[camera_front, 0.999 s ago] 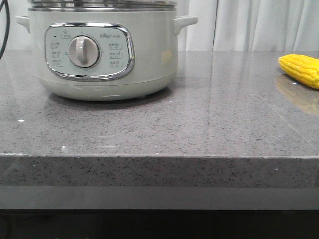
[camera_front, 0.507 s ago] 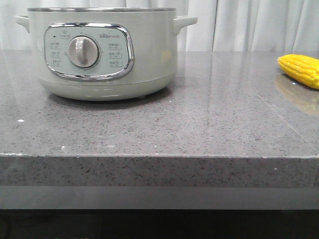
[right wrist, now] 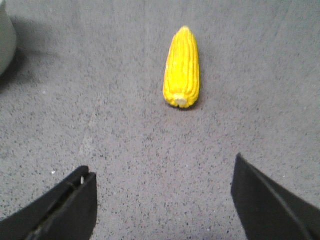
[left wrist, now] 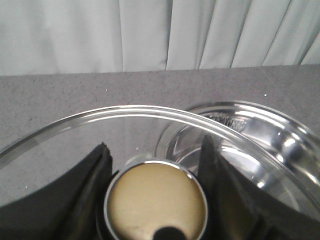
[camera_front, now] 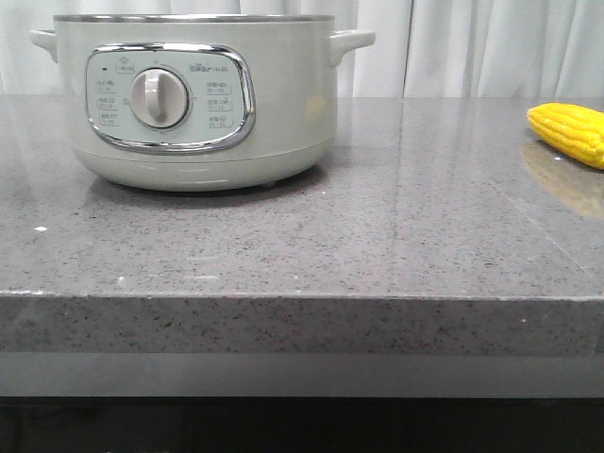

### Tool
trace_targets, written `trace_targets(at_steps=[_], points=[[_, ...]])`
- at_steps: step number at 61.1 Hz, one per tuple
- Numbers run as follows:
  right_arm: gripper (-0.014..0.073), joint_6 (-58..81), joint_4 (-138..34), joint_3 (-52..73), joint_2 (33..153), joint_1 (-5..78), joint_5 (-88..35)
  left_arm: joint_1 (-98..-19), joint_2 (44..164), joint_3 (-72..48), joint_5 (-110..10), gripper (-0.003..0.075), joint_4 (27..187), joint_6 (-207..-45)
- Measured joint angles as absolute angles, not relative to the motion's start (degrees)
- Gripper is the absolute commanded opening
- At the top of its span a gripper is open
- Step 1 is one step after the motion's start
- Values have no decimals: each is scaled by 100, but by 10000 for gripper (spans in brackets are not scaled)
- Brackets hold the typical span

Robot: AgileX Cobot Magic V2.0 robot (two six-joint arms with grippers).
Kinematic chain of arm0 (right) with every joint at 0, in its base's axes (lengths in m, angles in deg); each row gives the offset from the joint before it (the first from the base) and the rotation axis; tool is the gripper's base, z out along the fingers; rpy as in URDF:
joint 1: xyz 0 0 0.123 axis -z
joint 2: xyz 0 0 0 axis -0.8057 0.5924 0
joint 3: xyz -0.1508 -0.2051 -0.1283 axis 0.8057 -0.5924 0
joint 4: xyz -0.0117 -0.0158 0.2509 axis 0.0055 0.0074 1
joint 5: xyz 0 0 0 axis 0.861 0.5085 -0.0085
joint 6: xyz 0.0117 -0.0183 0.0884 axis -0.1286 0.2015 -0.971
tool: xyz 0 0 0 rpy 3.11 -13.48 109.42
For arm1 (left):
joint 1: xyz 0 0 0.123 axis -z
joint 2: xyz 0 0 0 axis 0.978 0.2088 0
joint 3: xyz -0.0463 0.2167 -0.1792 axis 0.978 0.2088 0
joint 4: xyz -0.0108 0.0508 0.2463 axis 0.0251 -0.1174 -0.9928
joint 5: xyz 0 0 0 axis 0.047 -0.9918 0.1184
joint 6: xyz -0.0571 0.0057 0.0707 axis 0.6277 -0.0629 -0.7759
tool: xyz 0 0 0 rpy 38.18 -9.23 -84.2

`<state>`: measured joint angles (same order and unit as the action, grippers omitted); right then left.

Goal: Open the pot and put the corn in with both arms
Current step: 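Lift the glass lid off the pot with the left gripper, then lower the right gripper onto the yellow corn cob and grasp it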

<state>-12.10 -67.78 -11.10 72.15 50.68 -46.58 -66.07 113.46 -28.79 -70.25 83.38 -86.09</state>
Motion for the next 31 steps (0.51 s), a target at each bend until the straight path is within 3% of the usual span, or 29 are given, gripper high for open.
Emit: trace_targets(at_steps=[31], points=[[572, -1310, -6659, 480, 9571, 5804, -5461, -6608, 9289, -932, -7096, 262, 8002, -8471]])
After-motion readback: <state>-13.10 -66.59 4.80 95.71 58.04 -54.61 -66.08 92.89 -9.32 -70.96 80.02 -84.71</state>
